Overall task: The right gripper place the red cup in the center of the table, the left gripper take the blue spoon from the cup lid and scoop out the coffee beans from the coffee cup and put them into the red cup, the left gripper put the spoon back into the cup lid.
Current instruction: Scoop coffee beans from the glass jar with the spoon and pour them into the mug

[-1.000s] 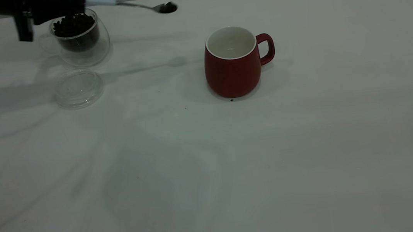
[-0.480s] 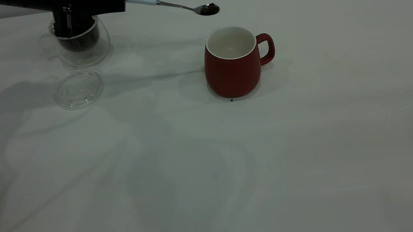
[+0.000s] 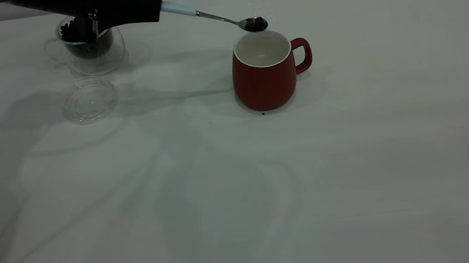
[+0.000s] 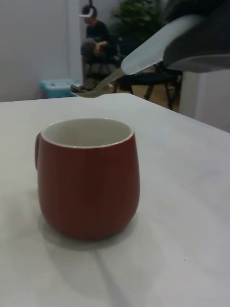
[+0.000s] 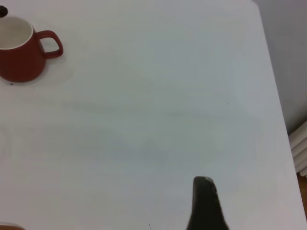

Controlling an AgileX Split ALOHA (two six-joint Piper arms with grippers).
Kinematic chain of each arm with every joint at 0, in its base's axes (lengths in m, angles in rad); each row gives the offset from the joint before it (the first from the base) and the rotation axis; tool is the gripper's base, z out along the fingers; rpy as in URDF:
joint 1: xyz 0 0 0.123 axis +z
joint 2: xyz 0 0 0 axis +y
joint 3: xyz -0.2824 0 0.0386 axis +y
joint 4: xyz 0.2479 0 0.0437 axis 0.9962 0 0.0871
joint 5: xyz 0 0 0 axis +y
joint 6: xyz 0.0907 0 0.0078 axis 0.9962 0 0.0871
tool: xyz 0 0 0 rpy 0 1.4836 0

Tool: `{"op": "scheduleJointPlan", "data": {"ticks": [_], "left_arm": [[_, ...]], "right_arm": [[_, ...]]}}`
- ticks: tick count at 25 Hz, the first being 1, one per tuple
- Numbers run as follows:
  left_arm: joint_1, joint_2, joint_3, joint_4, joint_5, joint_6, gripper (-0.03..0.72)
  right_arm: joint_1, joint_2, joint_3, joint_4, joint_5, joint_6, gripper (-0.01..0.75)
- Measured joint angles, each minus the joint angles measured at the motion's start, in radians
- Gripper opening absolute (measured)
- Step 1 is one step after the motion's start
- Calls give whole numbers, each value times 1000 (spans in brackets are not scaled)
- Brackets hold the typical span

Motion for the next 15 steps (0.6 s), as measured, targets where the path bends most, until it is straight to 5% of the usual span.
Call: {"op": "scheduleJointPlan", "data": {"ticks": [15], "left_arm": [[-37, 0, 0, 26, -146, 267, 124]], "right_arm": [[0, 0, 0, 0, 0, 0, 546]]}}
